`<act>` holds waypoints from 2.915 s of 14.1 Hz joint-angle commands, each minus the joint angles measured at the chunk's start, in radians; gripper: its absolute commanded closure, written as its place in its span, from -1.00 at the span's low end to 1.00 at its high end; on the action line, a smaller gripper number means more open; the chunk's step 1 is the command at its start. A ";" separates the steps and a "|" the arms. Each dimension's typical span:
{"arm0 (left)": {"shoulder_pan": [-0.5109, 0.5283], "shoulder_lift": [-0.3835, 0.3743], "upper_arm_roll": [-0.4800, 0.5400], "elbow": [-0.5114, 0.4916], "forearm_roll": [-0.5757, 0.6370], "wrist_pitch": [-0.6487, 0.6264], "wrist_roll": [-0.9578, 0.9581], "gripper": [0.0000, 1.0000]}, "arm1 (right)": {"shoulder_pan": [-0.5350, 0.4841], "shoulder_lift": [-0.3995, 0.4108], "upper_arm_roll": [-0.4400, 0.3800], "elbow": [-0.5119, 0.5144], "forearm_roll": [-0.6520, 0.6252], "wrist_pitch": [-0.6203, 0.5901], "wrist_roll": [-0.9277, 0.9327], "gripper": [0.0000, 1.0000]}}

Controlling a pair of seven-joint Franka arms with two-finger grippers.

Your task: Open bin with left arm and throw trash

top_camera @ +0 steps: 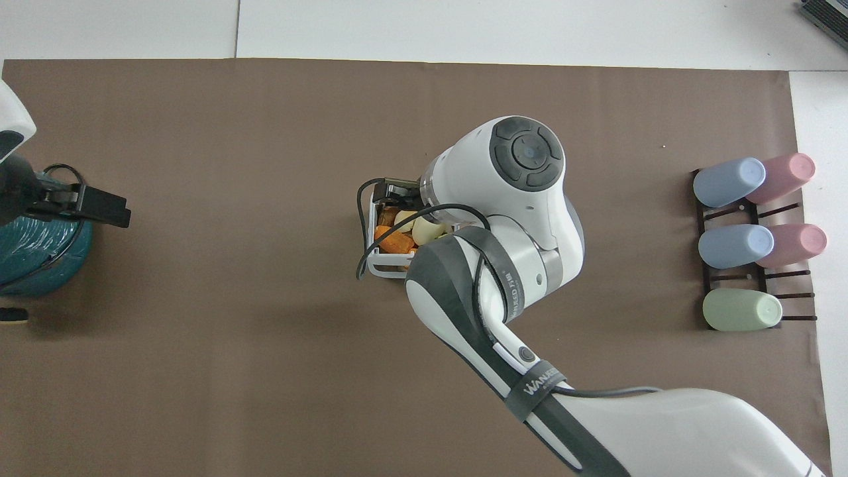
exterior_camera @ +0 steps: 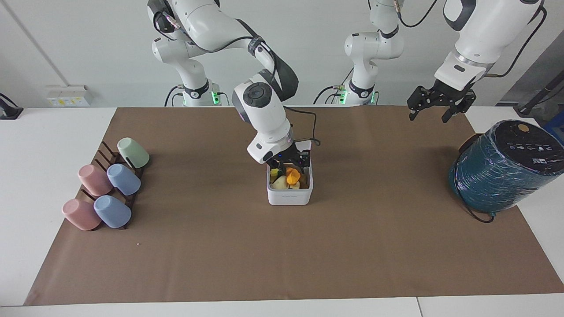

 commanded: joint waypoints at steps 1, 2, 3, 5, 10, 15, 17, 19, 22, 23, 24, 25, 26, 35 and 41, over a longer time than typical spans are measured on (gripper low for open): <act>0.012 -0.025 -0.009 -0.029 0.011 -0.004 0.009 -1.00 | -0.071 -0.071 0.002 -0.015 -0.111 -0.004 0.010 -1.00; 0.012 -0.027 -0.009 -0.029 0.011 -0.004 0.009 -1.00 | -0.095 -0.082 0.000 -0.017 -0.163 -0.014 0.001 -1.00; 0.012 -0.027 -0.009 -0.029 0.011 -0.004 0.009 -1.00 | -0.127 -0.094 0.002 -0.015 -0.223 -0.042 -0.002 -1.00; 0.012 -0.027 -0.009 -0.029 0.011 -0.004 0.009 -1.00 | -0.177 -0.125 0.005 -0.017 -0.294 -0.089 -0.023 -1.00; 0.012 -0.027 -0.009 -0.027 0.011 -0.005 0.009 -1.00 | -0.315 -0.219 0.005 -0.020 -0.294 -0.223 -0.256 -1.00; 0.012 -0.025 -0.009 -0.027 0.011 -0.004 0.009 -1.00 | -0.371 -0.329 -0.066 -0.020 -0.271 -0.375 -0.408 -1.00; 0.012 -0.025 -0.009 -0.029 0.011 -0.005 0.009 -1.00 | -0.411 -0.355 -0.078 -0.015 -0.214 -0.436 -0.462 -1.00; 0.012 -0.025 -0.009 -0.029 0.011 -0.005 0.009 -1.00 | -0.401 -0.390 -0.141 -0.014 -0.177 -0.488 -0.482 -1.00; 0.012 -0.027 -0.009 -0.029 0.011 -0.005 0.009 -1.00 | -0.396 -0.426 -0.178 -0.012 -0.177 -0.574 -0.565 -1.00; 0.012 -0.027 -0.009 -0.029 0.011 -0.005 0.009 -1.00 | -0.396 -0.435 -0.178 -0.029 -0.179 -0.594 -0.585 -1.00; 0.012 -0.025 -0.009 -0.027 0.011 -0.005 0.009 -1.00 | -0.393 -0.455 -0.178 -0.061 -0.179 -0.590 -0.592 -1.00; 0.012 -0.027 -0.009 -0.029 0.011 -0.004 0.009 -1.00 | -0.392 -0.461 -0.176 -0.075 -0.179 -0.582 -0.590 -1.00; 0.012 -0.027 -0.009 -0.029 0.011 -0.005 0.009 -1.00 | -0.390 -0.460 -0.175 -0.075 -0.180 -0.576 -0.589 -1.00; 0.012 -0.025 -0.009 -0.029 0.011 -0.005 0.009 -1.00 | -0.392 -0.455 -0.159 -0.054 -0.194 -0.659 -0.616 -1.00; 0.014 -0.025 -0.007 -0.027 0.011 0.010 0.010 -1.00 | -0.392 -0.460 -0.161 -0.061 -0.177 -0.665 -0.605 -1.00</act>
